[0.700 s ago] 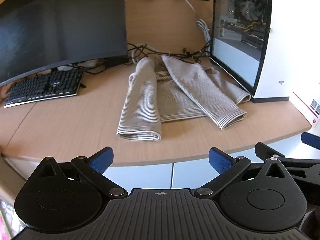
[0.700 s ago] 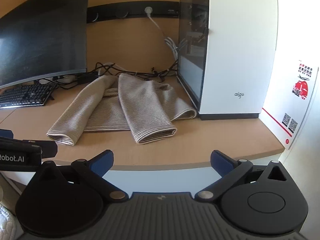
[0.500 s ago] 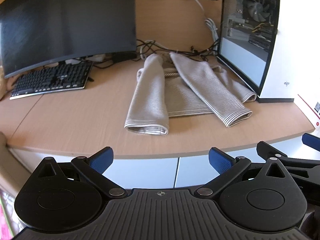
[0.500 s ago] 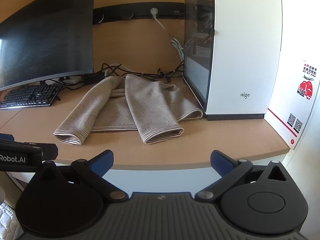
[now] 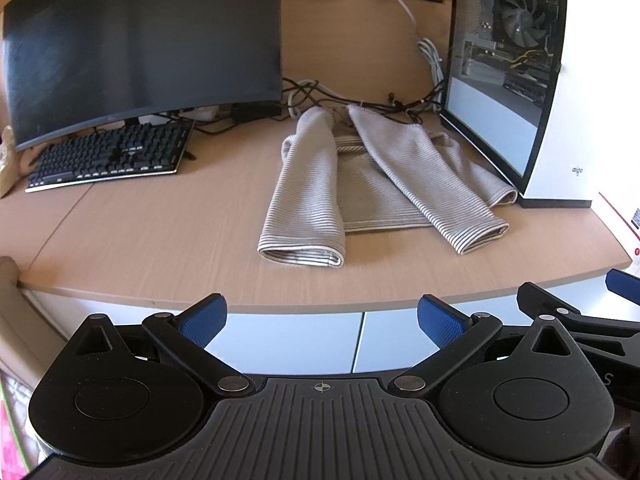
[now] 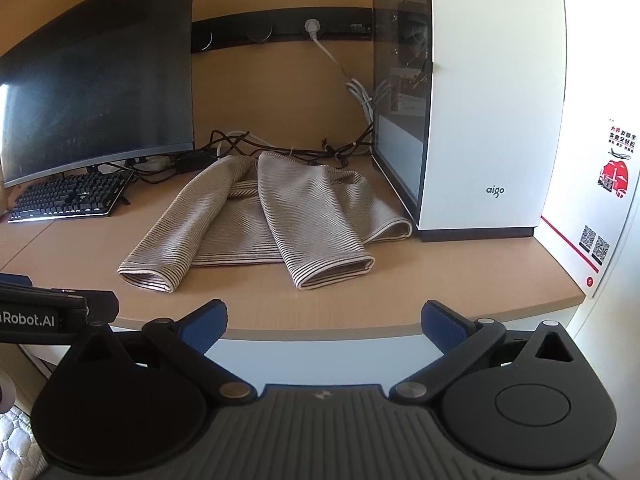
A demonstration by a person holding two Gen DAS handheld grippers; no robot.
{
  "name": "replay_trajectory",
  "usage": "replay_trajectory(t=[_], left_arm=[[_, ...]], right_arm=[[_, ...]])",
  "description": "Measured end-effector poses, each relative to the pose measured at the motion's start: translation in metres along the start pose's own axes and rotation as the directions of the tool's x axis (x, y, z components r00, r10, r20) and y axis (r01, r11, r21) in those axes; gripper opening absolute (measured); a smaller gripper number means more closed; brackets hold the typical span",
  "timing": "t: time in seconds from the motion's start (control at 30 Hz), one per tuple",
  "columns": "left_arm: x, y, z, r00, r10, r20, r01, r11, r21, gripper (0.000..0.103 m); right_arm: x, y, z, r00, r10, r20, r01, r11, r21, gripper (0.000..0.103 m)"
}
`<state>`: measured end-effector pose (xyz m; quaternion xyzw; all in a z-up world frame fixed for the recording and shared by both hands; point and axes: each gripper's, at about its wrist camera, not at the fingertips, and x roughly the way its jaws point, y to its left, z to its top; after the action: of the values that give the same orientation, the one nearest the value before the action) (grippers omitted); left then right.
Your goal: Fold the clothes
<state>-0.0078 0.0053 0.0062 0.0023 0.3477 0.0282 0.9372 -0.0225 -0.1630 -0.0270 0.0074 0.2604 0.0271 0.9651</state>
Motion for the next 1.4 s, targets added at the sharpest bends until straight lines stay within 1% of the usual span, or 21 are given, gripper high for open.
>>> replay_trajectory(t=[0.63,1.4], left_arm=[[0.009,0.002,-0.001,0.999,0.014,-0.038,-0.014,1.0,0.005,0.103],[0.01,0.002,-0.001,0.999,0.02,-0.045,-0.02,1.0,0.003,0.103]], right_arm=[[0.001,0.001,0.002,1.0,0.01,-0.001,-0.01,1.0,0.007,0.103],[0.004,0.001,0.004,1.0,0.021,-0.009,-0.021,1.0,0.01,0.103]])
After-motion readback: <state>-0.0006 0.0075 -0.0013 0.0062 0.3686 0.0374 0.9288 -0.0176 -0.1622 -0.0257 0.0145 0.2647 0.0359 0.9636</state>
